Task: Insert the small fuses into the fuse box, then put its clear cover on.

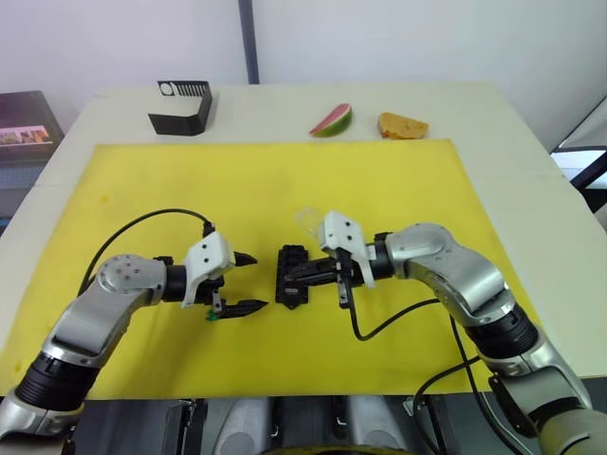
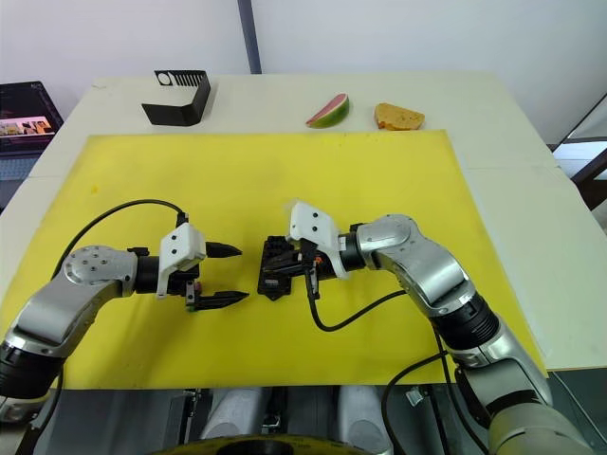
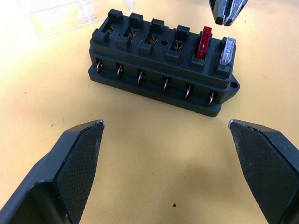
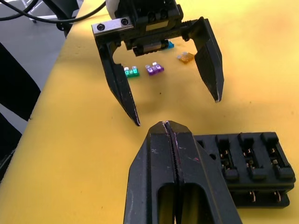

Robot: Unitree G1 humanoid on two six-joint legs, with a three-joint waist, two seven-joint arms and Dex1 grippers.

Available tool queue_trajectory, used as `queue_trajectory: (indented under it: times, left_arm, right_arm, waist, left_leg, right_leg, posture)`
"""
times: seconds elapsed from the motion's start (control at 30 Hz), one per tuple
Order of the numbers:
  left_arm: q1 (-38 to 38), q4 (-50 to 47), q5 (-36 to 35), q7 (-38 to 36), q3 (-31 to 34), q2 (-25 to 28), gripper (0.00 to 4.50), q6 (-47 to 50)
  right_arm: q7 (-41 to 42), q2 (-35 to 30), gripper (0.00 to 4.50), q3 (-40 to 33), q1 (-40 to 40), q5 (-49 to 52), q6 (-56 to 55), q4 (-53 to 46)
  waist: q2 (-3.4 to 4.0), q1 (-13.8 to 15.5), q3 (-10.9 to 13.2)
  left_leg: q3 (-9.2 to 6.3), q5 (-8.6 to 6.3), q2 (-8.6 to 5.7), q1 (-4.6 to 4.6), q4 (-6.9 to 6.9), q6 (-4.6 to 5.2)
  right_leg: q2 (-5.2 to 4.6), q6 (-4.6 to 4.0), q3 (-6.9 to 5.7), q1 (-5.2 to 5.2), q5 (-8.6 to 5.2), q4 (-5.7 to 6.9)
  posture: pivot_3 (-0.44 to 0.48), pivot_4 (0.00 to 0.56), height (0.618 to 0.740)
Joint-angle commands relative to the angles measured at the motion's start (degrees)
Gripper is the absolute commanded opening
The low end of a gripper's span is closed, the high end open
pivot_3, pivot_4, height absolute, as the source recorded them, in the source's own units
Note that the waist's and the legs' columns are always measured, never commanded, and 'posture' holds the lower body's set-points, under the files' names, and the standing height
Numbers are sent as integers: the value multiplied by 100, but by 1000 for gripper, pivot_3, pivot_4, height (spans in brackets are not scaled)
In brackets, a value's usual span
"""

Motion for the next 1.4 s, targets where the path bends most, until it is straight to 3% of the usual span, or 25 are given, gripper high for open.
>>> queue_trajectory:
  times: [0.03, 0.5, 0.8, 0.97, 1.1, 1.23, 1.4]
  left_arm:
    - [17, -179, -27, 34, 186, 47, 4500, -26]
    - [115, -295, -54, 143, 204, 46, 4500, -6]
    - [157, -312, -62, 198, 218, 23, 4500, -27]
    - [119, -323, -214, 175, 329, -12, 4500, -47]
    - [30, -470, -637, 74, 684, 1, 4500, 93]
    - [-56, -664, -1445, -15, 1357, 136, 4500, 589]
    - [706, -579, -1749, -801, 2461, 1149, 4500, 824]
  right_arm:
    - [35, 8, 19, -40, -36, -25, -129, -55]
    - [165, -116, 19, 431, 185, -744, -803, 562]
    - [182, -117, 19, 392, 149, -836, -869, 589]
    - [31, 53, 19, -8, -16, -467, -544, 314]
    - [-7, 80, 19, -596, -346, 175, 105, -89]
    - [160, -444, 19, -942, -577, 113, -12, -50]
    - [768, -1627, 19, -1557, -316, 201, -214, -75]
  waist:
    - [0, -2, 0]
    - [-3, -2, -2]
    - [-4, 3, -3]
    - [-4, 1, -2]
    - [-3, -1, -1]
    - [-4, 9, -1]
    - [1, -11, 2]
  left_leg:
    - [0, 0, 0, 0, 0, 0]
    - [0, 2, 0, 5, 0, -3]
    - [0, 2, 0, 8, 1, -3]
    - [0, 2, 0, 8, 1, -3]
    - [-1, 2, 0, 6, 1, -3]
    - [-1, 2, 0, 4, 1, -3]
    - [-1, 1, 0, 2, -1, -2]
  right_leg:
    - [0, 0, 0, 0, 0, 0]
    - [1, 0, 0, 6, 0, 1]
    - [1, 0, 0, 10, 0, 1]
    - [1, 0, 0, 10, 0, 1]
    - [0, 0, 0, 7, 0, 1]
    - [0, 0, 0, 4, 0, 0]
    - [0, -1, -1, 4, -1, -5]
  posture:
    - [0, 150, 740]
    - [0, 150, 740]
    - [0, 150, 740]
    - [0, 150, 740]
    - [0, 150, 740]
    - [0, 150, 740]
    - [0, 150, 740]
